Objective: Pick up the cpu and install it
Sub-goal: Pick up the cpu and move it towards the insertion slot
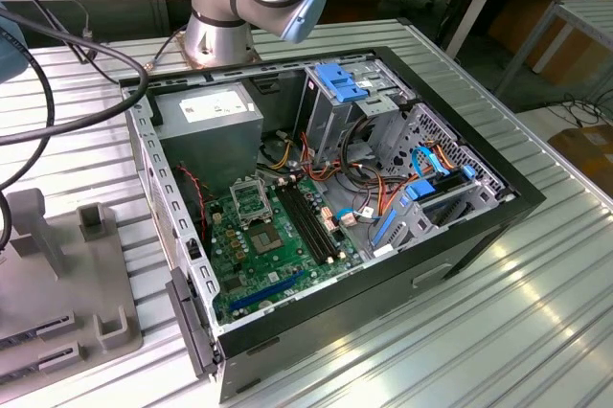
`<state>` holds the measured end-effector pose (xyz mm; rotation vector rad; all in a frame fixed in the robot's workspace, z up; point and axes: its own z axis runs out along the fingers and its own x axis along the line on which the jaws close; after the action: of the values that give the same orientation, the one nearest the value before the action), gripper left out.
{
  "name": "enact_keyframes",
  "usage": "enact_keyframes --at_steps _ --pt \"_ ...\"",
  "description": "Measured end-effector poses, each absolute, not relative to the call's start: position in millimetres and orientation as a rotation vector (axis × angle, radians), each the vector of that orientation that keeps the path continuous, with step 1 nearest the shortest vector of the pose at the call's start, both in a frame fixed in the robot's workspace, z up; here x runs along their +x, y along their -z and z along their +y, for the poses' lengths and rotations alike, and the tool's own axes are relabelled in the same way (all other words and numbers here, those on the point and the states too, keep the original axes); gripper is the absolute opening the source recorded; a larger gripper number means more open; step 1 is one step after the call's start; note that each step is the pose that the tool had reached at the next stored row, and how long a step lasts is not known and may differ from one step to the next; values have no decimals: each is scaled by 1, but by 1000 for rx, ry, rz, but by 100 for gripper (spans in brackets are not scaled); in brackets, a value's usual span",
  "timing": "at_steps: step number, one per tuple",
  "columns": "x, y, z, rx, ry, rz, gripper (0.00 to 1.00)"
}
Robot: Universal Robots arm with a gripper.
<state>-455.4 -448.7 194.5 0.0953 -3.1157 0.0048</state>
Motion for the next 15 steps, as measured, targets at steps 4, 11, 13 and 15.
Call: enact_keyframes --at_steps 4,11,13,15 --pt "-455 -195 -449 95 -11 -3117 55" --pt "-455 -195 -449 95 -18 -3118 55" --pt "-455 -194 -449 95 -19 -3118 55" --pt "-455 -193 -449 95 -19 -3118 55"
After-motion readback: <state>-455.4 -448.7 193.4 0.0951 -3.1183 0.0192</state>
